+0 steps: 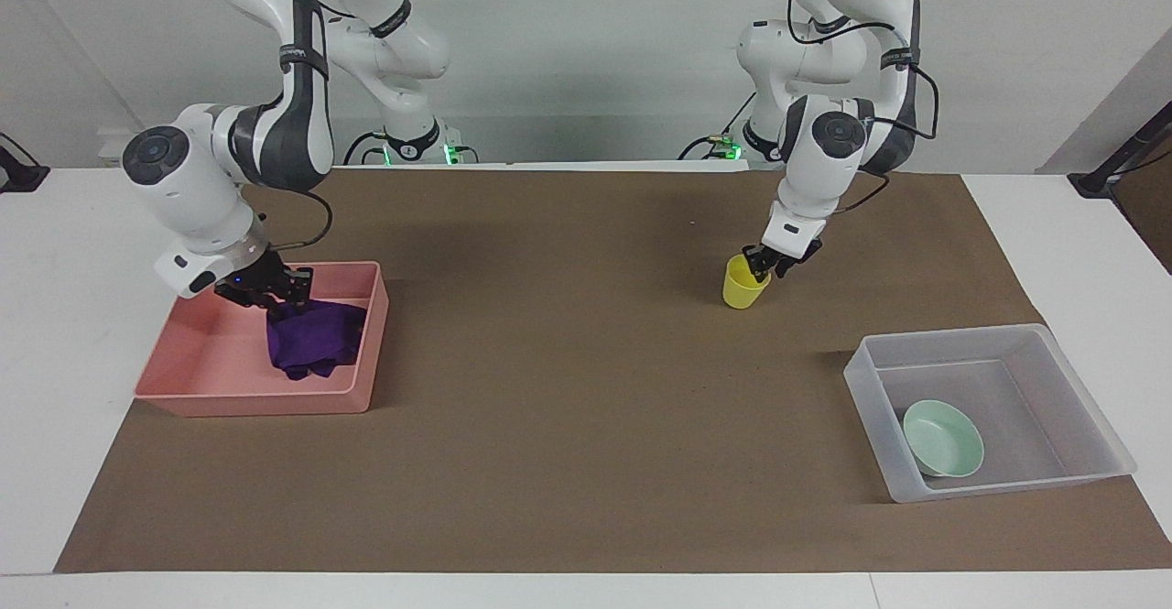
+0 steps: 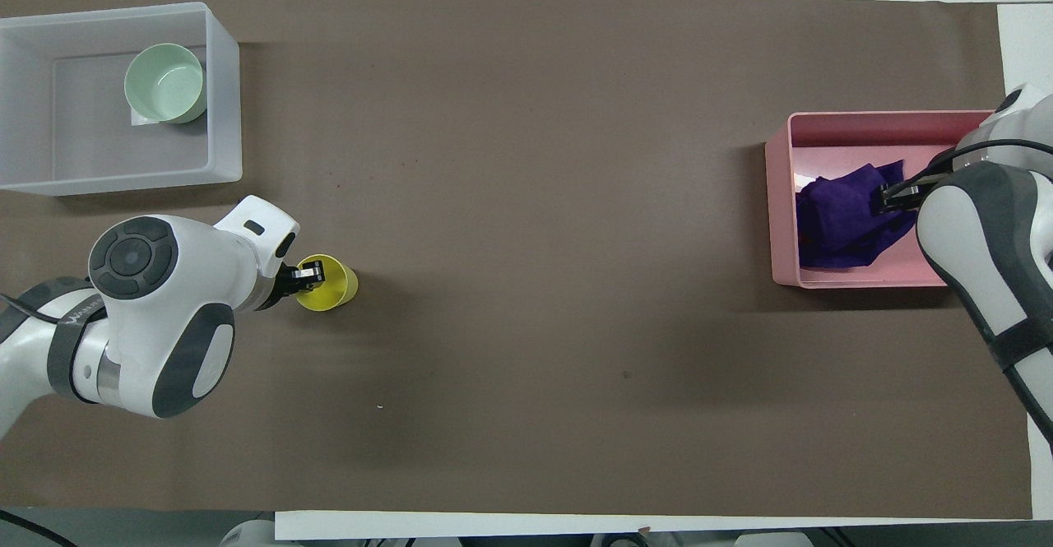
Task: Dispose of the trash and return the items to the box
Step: 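Lift the yellow cup into the green bowl with the left gripper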
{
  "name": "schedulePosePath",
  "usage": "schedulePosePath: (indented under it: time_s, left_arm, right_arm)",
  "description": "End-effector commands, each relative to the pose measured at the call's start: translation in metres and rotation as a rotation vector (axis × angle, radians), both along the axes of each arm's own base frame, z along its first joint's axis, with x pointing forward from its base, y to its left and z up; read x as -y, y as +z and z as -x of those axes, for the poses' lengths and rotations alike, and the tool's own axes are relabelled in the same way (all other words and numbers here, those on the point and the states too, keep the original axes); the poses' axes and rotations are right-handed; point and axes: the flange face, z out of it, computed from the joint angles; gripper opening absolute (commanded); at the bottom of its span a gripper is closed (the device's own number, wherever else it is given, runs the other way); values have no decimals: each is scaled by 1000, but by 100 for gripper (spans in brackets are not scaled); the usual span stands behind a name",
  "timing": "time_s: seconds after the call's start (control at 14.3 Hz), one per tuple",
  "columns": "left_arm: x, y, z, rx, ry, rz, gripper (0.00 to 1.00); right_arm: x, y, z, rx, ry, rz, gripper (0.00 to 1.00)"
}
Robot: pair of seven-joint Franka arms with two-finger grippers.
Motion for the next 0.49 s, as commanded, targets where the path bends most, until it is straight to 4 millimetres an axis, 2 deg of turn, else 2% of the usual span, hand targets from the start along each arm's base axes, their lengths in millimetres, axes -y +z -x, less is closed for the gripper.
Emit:
schedulePosePath:
  time_s: [0.0, 0.14, 0.21, 0.35, 0.42]
  left_arm:
    - [-7, 42, -41, 42, 65, 41, 0]
    - [-31, 102, -82, 45, 91, 62, 0]
    - [-59, 131, -117, 49, 116, 76, 0]
    - [-130, 161, -173, 96, 187, 70, 0]
    - [-156, 154, -197, 115, 201, 59, 0]
  right_arm:
    - [-8, 39, -1, 23, 38, 18, 100]
    - [-17, 67, 6, 7, 45, 1, 100]
    - [-28, 84, 6, 7, 44, -34, 100]
    - [-46, 113, 8, -2, 67, -47, 100]
    - [-57, 127, 11, 6, 78, -44, 100]
